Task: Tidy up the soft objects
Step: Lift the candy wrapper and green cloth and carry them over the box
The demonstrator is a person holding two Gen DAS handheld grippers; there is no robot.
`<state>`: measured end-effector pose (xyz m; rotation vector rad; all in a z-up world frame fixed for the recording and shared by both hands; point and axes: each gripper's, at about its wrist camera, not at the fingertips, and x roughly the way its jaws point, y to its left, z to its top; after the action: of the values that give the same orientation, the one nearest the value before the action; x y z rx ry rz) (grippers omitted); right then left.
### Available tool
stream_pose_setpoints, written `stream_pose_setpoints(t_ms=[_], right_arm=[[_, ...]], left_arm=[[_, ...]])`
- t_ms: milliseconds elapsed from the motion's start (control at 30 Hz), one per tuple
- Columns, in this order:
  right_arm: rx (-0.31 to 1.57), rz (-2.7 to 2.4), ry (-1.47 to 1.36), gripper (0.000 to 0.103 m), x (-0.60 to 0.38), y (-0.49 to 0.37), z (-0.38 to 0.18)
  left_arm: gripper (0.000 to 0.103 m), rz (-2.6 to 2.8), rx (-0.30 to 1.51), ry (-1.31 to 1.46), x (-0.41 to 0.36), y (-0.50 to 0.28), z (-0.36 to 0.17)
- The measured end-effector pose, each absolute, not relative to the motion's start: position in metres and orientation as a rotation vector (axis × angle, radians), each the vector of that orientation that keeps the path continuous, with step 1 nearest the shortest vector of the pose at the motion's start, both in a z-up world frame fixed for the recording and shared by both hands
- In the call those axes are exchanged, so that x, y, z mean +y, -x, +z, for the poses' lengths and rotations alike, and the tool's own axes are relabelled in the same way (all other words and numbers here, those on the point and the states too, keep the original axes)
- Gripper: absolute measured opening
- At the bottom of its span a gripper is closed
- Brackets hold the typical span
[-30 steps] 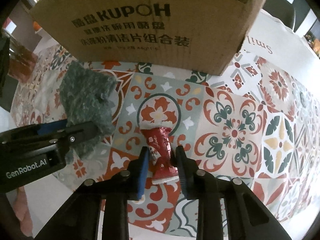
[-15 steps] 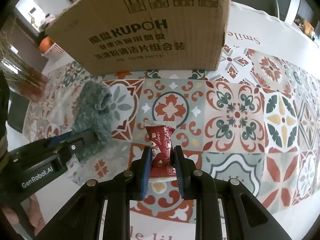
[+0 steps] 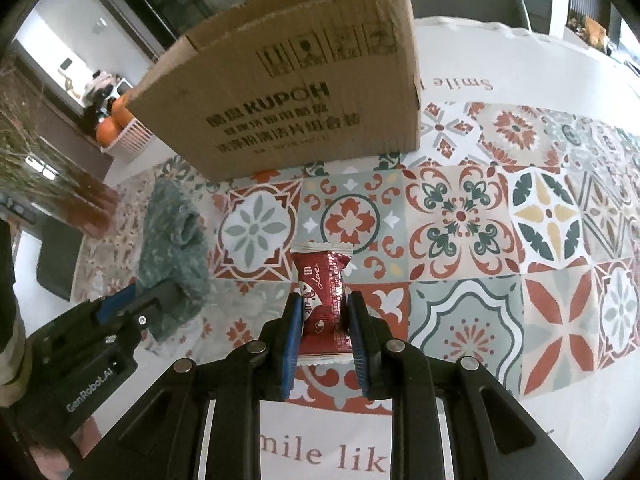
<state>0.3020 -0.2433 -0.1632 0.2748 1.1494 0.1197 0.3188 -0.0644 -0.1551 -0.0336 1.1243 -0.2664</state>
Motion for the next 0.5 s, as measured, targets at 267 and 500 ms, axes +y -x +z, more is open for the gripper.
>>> stream_pose_setpoints(t_ms=[267,500], right_arm=[[1.080,0.124,-0.271,0.025,-0.236,-0.288,-0.137],[1.018,0.139,-0.269,0.025,-0.231,-0.285,-0.111]], left_arm=[[0.028,-0.281,1.063,0.047,-0.066,-0.307,-0.135],[0.028,-0.297,0.981,0.055,-0.063,-0.299,-0.105]])
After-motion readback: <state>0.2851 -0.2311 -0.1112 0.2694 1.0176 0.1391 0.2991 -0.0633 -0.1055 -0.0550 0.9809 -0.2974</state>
